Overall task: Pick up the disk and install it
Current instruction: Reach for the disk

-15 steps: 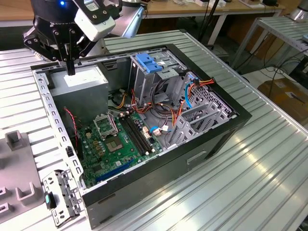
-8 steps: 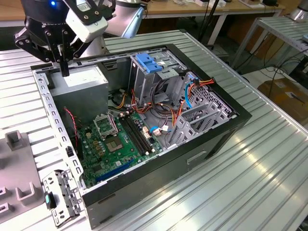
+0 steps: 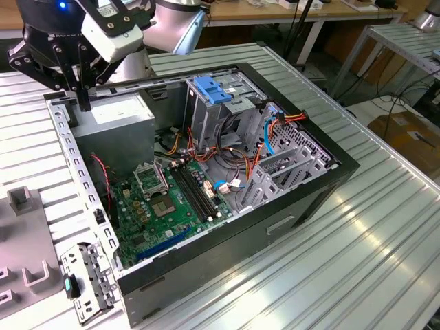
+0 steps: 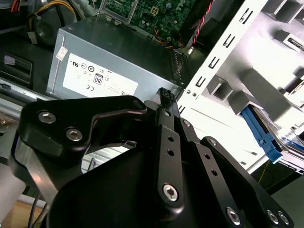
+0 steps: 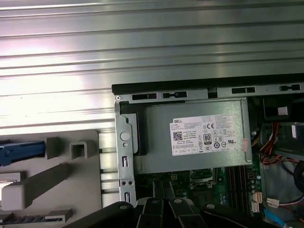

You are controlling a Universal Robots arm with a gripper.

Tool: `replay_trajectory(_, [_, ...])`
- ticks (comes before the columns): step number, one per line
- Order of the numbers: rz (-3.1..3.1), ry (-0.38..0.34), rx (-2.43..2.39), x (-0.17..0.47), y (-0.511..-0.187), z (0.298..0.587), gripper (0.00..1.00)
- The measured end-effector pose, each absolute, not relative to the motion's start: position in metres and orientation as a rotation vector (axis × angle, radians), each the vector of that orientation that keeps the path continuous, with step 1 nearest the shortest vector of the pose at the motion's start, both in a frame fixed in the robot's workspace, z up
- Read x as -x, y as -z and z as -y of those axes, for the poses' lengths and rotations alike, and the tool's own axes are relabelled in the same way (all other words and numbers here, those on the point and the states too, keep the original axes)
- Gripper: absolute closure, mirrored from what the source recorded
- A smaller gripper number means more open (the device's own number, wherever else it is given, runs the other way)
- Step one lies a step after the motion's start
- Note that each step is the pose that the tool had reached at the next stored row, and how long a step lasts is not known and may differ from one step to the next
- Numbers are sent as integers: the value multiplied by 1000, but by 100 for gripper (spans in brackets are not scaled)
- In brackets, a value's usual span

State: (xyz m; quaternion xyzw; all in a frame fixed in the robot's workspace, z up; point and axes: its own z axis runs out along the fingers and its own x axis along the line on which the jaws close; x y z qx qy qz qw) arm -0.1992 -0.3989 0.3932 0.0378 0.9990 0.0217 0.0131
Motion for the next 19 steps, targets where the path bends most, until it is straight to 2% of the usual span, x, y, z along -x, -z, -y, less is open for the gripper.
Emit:
replay_trajectory(13, [-3113, -68, -118, 211, -393, 398, 89])
replay_trajectory(19, [-3113, -67, -118, 230, -393, 388, 89])
